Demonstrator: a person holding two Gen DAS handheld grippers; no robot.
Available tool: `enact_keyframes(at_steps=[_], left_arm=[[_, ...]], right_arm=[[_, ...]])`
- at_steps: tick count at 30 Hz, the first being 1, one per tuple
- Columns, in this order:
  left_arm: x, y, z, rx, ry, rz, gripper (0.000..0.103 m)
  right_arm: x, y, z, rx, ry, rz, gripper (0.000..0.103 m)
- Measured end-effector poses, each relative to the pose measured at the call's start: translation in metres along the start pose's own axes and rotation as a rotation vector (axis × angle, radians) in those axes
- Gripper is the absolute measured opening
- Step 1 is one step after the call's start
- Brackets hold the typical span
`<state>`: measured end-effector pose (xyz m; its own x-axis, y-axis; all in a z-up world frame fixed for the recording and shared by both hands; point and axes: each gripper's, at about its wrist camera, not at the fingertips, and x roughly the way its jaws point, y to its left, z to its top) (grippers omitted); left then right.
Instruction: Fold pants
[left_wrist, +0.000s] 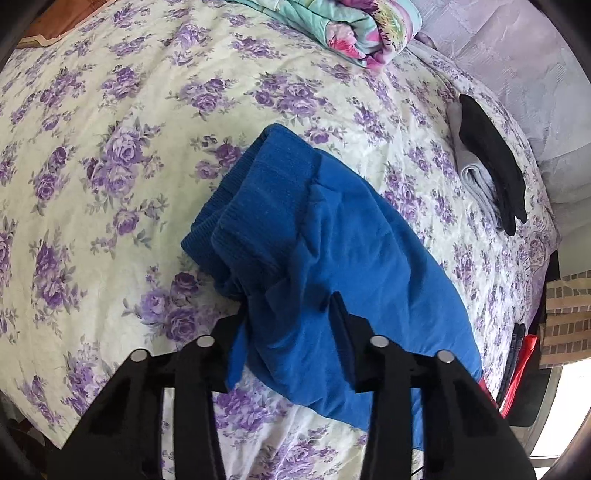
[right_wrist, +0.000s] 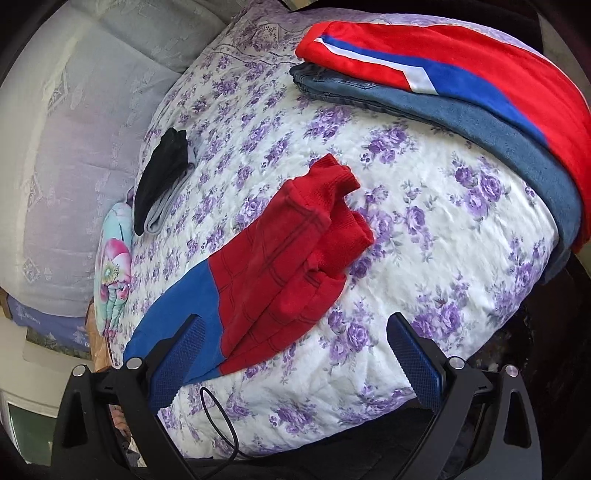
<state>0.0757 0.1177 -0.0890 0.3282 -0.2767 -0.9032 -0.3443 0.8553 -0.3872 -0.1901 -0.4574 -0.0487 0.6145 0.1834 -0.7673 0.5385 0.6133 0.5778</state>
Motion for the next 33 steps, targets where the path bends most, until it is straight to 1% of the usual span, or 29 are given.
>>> enact_keyframes(at_steps=[1,2,4,8,10,11,12,15,16,17,19,20,22,25,26,29,33], left_arm=[[0.000,0.001,0.001,0.004,0.007,0.003,0.025],[0.000,0.002,0.003,0.004,0.010,0.004,0.021],[-0.004,0.003,0.003,0.006,0.010,-0.004,0.018],[-0.014,0.004,0.003,0.010,-0.002,-0.025,0.017],[-0.016,0.003,0.003,0.010,-0.002,-0.032,0.017],[-0.016,0.002,0.004,0.012,0.005,-0.026,0.017],[-0.015,0.001,0.005,0.016,0.012,-0.020,0.017],[-0.011,-0.003,0.010,0.049,0.038,0.003,0.017],[-0.009,-0.005,0.012,0.068,0.051,0.011,0.017],[-0.006,-0.006,0.014,0.085,0.060,0.018,0.017],[-0.002,-0.008,0.017,0.113,0.077,0.027,0.017],[-0.001,-0.009,0.019,0.124,0.081,0.026,0.017],[-0.002,-0.011,0.020,0.137,0.082,0.023,0.017],[-0.004,-0.011,0.021,0.128,0.084,0.016,0.017],[-0.007,-0.011,0.021,0.124,0.081,0.015,0.017],[-0.016,-0.012,0.019,0.101,0.062,0.014,0.017],[-0.022,-0.015,0.013,0.091,0.037,0.045,0.021]], right_arm=[[0.000,0.000,0.000,0.000,0.000,0.006,0.099],[0.001,0.000,-0.001,-0.002,0.002,0.013,0.098],[0.004,0.002,0.001,-0.004,0.006,0.020,0.095],[0.008,0.000,0.004,0.011,0.020,0.037,0.090],[0.006,-0.004,0.004,0.003,0.024,0.031,0.083],[-0.001,-0.007,0.004,-0.010,0.007,0.022,0.081],[-0.014,-0.011,0.007,-0.028,-0.032,0.000,0.081],[-0.075,-0.025,0.017,-0.062,-0.220,-0.095,0.081],[-0.093,-0.029,0.019,-0.066,-0.271,-0.129,0.081],[-0.108,-0.029,0.018,-0.075,-0.309,-0.163,0.082],[-0.121,-0.023,0.012,-0.112,-0.325,-0.195,0.084],[-0.119,-0.018,0.006,-0.132,-0.316,-0.188,0.085],[-0.100,-0.010,-0.008,-0.140,-0.276,-0.119,0.085],[-0.057,-0.001,-0.020,-0.087,-0.214,-0.023,0.083],[-0.044,0.000,-0.020,-0.075,-0.201,0.004,0.082],[-0.014,0.005,-0.011,-0.070,-0.166,0.035,0.079],[0.016,0.013,0.013,-0.122,-0.119,0.039,0.078]])
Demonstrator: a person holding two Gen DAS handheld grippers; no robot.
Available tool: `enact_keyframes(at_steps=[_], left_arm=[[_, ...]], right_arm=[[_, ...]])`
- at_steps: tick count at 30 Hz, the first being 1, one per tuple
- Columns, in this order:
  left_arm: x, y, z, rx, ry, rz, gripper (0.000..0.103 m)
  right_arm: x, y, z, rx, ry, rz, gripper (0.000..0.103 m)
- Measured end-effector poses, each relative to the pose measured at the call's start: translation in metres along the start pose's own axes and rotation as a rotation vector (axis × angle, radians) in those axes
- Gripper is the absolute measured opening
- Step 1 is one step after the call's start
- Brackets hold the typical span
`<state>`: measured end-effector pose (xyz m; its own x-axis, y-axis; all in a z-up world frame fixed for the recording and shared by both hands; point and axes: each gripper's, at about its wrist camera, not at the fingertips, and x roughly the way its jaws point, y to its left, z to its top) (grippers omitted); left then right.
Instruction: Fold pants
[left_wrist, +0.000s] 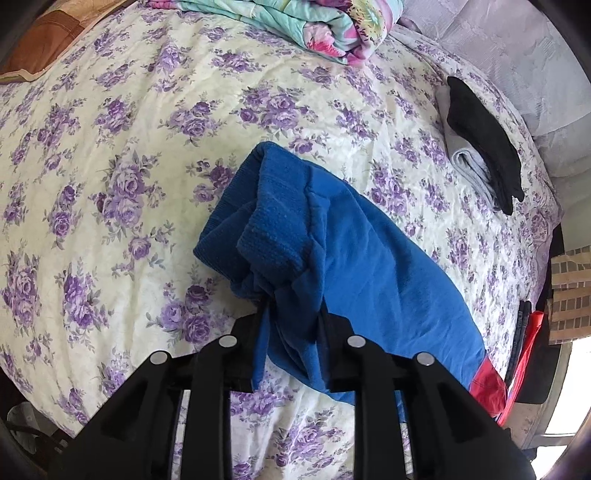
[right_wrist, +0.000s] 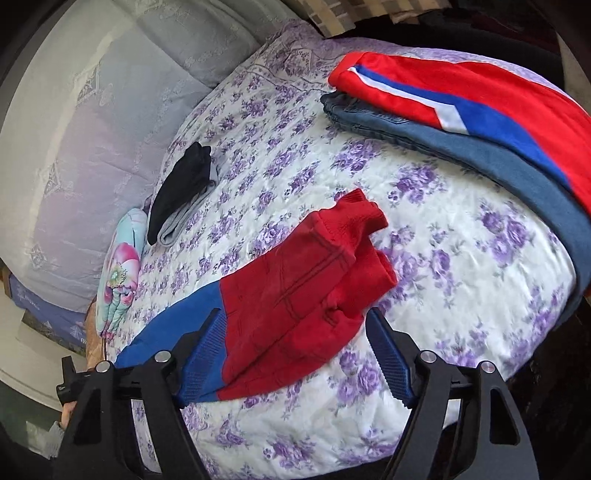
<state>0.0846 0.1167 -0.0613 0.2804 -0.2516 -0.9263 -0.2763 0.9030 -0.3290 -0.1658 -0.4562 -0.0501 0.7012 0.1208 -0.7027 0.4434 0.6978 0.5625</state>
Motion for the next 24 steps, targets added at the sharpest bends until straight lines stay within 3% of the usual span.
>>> enact_keyframes(at_steps=[3,6,10,13,20,24], left_arm=[[-0.001,-0.002,-0.003,-0.009,-0.015,0.014,0.022],[0.000,-0.001,-0.004,-0.032,-0.026,0.013,0.022],[-0.001,0.000,-0.004,-0.037,-0.039,0.010,0.022],[-0.001,0.002,-0.005,-0.037,-0.048,0.008,0.022],[-0.016,0.011,-0.002,-0.065,-0.093,-0.046,0.022],[-0.009,0.006,0.013,-0.051,-0.077,-0.065,0.022]], right_arm=[[0.024,-0.001,0.013,0.001,0.033,-0.002,0.077],[0.038,0.000,0.019,-0.013,0.051,0.022,0.044],[0.037,0.015,0.029,-0.120,0.030,0.021,0.013],[0.037,0.018,0.039,-0.134,0.043,0.024,0.005],[0.031,0.019,0.056,-0.122,0.026,0.049,0.004],[0.045,0.028,0.065,-0.142,0.038,0.059,0.004]])
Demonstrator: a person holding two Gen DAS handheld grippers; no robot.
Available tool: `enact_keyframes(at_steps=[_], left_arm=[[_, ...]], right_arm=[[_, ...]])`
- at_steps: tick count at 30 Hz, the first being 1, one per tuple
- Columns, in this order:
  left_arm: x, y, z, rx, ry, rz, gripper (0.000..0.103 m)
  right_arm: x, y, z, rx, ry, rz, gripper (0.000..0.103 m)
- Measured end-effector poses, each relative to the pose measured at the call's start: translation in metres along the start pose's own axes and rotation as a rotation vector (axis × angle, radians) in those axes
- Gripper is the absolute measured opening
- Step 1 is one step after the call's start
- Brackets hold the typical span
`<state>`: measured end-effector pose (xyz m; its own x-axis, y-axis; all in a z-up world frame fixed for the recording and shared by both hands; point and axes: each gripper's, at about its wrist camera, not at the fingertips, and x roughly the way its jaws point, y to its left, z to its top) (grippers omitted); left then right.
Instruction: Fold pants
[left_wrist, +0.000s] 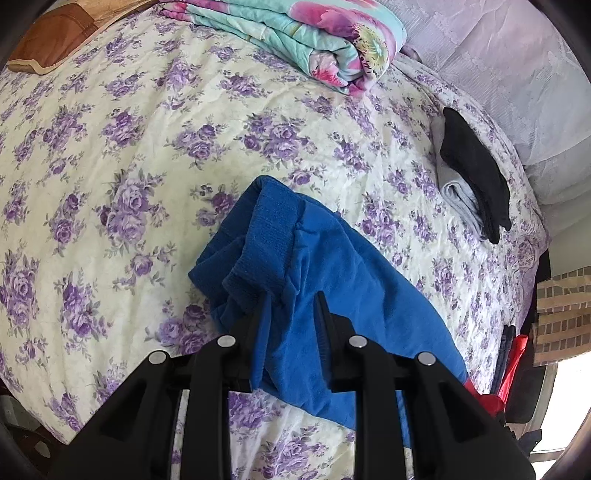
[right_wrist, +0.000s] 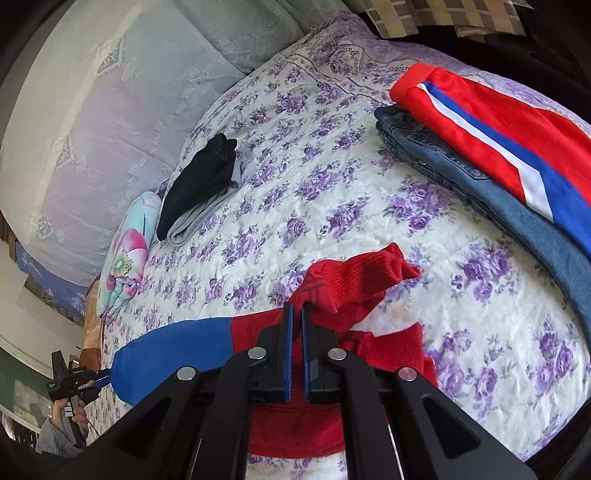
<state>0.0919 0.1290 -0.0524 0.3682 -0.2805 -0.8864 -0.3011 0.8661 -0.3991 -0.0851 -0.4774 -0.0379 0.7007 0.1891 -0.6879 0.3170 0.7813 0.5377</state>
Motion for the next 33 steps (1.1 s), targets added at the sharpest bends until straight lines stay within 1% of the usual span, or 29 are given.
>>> enact_keyframes(at_steps=[2,6,9,10,12,13,14,16,17,18,19,22,24,25,26,27,28,30,32,33], left_arm=[[0.006,-0.001,0.005,-0.001,0.006,-0.003,0.022],[0.014,0.003,0.012,-0.034,0.027,-0.017,0.022],[0.019,0.003,0.019,-0.040,0.037,0.004,0.022],[0.019,0.004,0.020,-0.043,0.042,0.020,0.024],[0.019,0.006,0.018,-0.048,0.058,0.018,0.034],[0.018,0.005,0.016,-0.041,0.058,0.018,0.041],[0.017,0.004,0.013,-0.027,0.057,0.034,0.042],[0.017,0.000,0.007,-0.006,0.060,0.065,0.042],[0.016,0.000,0.004,-0.007,0.063,0.062,0.048],[0.016,0.000,0.001,-0.013,0.070,0.058,0.051],[0.016,0.002,-0.002,-0.023,0.079,0.057,0.054],[0.022,0.005,-0.009,-0.038,0.100,0.054,0.054],[0.032,0.005,-0.011,-0.051,0.115,0.054,0.047],[0.035,0.004,-0.012,-0.047,0.117,0.054,0.036],[0.037,0.001,-0.011,-0.038,0.114,0.070,0.025],[0.036,-0.002,-0.011,-0.031,0.105,0.075,0.019],[0.032,-0.005,-0.009,-0.023,0.093,0.061,0.012],[0.020,-0.008,-0.007,-0.018,0.064,0.018,0.009],[0.008,-0.009,-0.003,-0.042,0.039,-0.035,0.008],[0.003,-0.011,-0.001,-0.052,0.030,-0.059,0.008]], right_arm=[[0.005,0.003,0.006,-0.003,-0.004,0.001,0.004],[0.009,0.010,0.020,-0.009,-0.015,0.000,0.004],[0.009,0.011,0.031,-0.006,-0.022,-0.005,0.003],[0.008,0.011,0.036,-0.002,-0.030,-0.010,0.002],[0.005,0.009,0.044,0.004,-0.042,-0.018,0.002],[0.004,0.008,0.047,0.009,-0.043,-0.018,0.002],[0.004,0.006,0.048,0.015,-0.036,-0.020,0.002],[0.005,0.002,0.045,0.030,0.004,-0.006,0.003],[0.005,-0.001,0.042,0.043,0.024,0.007,0.003],[0.004,-0.002,0.036,0.056,0.042,0.017,0.006],[0.005,-0.004,0.032,0.069,0.062,0.018,0.006],[0.008,-0.010,0.015,0.122,0.106,0.035,0.006],[0.012,-0.009,0.007,0.135,0.126,0.044,0.008],[0.014,-0.007,0.005,0.140,0.136,0.047,0.027],[0.016,-0.005,0.003,0.145,0.142,0.046,0.047],[0.017,0.000,0.003,0.145,0.140,0.037,0.076],[0.017,0.005,0.002,0.136,0.132,0.026,0.077],[0.023,0.019,0.002,0.090,0.141,0.048,0.077],[0.034,0.034,0.002,0.046,0.162,0.041,0.077],[0.043,0.042,0.000,0.021,0.187,0.037,0.076]])
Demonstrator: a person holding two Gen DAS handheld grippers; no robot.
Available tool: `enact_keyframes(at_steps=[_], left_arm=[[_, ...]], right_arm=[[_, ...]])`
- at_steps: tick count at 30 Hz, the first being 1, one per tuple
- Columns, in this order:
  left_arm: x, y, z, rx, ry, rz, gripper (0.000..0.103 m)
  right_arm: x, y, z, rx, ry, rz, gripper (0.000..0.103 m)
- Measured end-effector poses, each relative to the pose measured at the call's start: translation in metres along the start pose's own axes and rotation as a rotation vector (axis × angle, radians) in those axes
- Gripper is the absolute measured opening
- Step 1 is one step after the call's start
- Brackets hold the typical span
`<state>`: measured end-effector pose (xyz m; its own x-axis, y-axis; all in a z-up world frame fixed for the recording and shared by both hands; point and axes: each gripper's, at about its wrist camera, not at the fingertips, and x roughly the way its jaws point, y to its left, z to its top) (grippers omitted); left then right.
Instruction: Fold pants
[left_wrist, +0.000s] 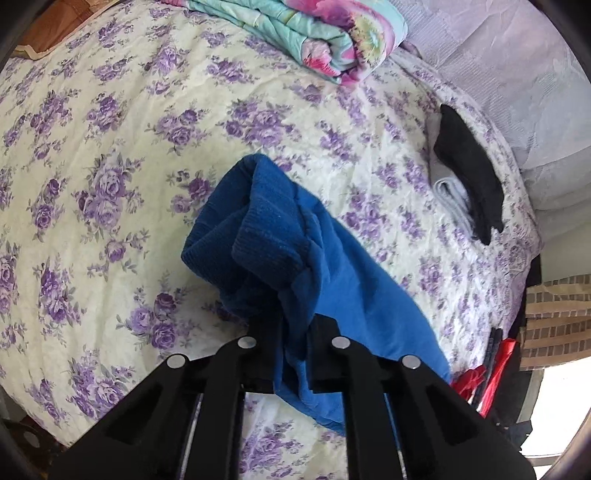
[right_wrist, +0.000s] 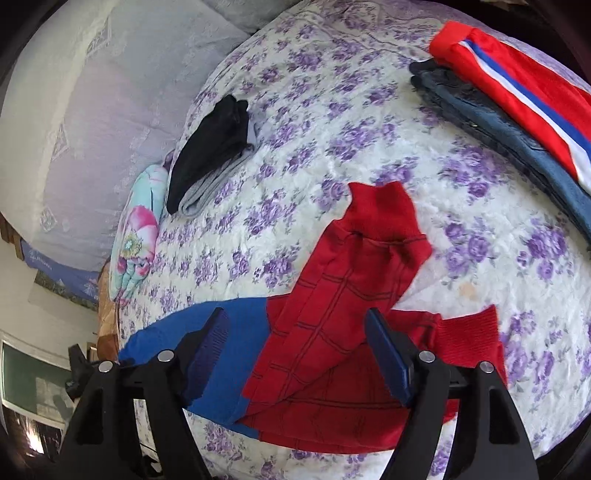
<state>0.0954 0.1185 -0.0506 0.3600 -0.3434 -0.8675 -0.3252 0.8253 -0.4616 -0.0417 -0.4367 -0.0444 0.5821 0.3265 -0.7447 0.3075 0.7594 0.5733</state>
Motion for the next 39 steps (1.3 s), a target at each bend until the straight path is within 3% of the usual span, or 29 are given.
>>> enact_keyframes(at_steps=[5,6,7,9,12,16,19,23,25,27,30,34,36,39], left_arm=[[-0.009,-0.022,0.009,0.030,-0.028,-0.038,0.008],[-0.009,-0.027,0.011,0.034,-0.030,-0.041,0.008],[-0.009,-0.030,0.012,0.037,-0.032,-0.043,0.008],[-0.009,-0.033,0.015,0.038,-0.031,-0.049,0.008],[-0.008,-0.033,0.020,0.026,-0.030,-0.055,0.008],[-0.009,-0.041,0.032,0.023,-0.039,-0.084,0.008],[-0.009,-0.059,0.053,0.041,-0.069,-0.117,0.007],[0.008,-0.091,0.097,0.072,-0.158,-0.120,0.007],[0.029,-0.103,0.118,0.072,-0.146,-0.071,0.007],[0.033,-0.110,0.117,0.080,-0.085,-0.142,0.006],[0.025,-0.121,0.100,0.213,-0.071,-0.104,0.007],[0.043,-0.121,0.096,0.257,0.000,-0.064,0.008],[0.049,-0.121,0.097,0.252,0.010,-0.066,0.011],[0.055,-0.121,0.101,0.224,0.006,-0.057,0.032]], right_arm=[[0.056,0.032,-0.003,-0.130,0.121,-0.108,0.066],[0.068,0.033,-0.004,-0.140,0.146,-0.133,0.055],[0.079,0.034,-0.005,-0.156,0.171,-0.170,0.036],[0.092,0.029,-0.010,-0.203,0.187,-0.228,0.020],[0.079,0.014,-0.009,-0.138,0.171,-0.151,0.007],[0.029,0.002,0.002,-0.051,0.050,-0.046,0.005],[-0.005,-0.002,0.029,0.001,-0.089,0.032,0.000],[0.001,-0.003,0.085,-0.019,-0.205,-0.005,0.000],[0.030,-0.004,0.103,-0.023,-0.125,-0.036,0.004],[0.036,0.007,0.099,-0.052,-0.041,0.005,0.005],[0.028,0.022,0.078,-0.109,-0.033,-0.008,0.071],[0.032,0.033,0.080,-0.213,-0.033,-0.136,0.072],[0.036,0.039,0.083,-0.234,-0.004,-0.145,0.072],[0.055,0.044,0.077,-0.241,0.068,-0.242,0.070]])
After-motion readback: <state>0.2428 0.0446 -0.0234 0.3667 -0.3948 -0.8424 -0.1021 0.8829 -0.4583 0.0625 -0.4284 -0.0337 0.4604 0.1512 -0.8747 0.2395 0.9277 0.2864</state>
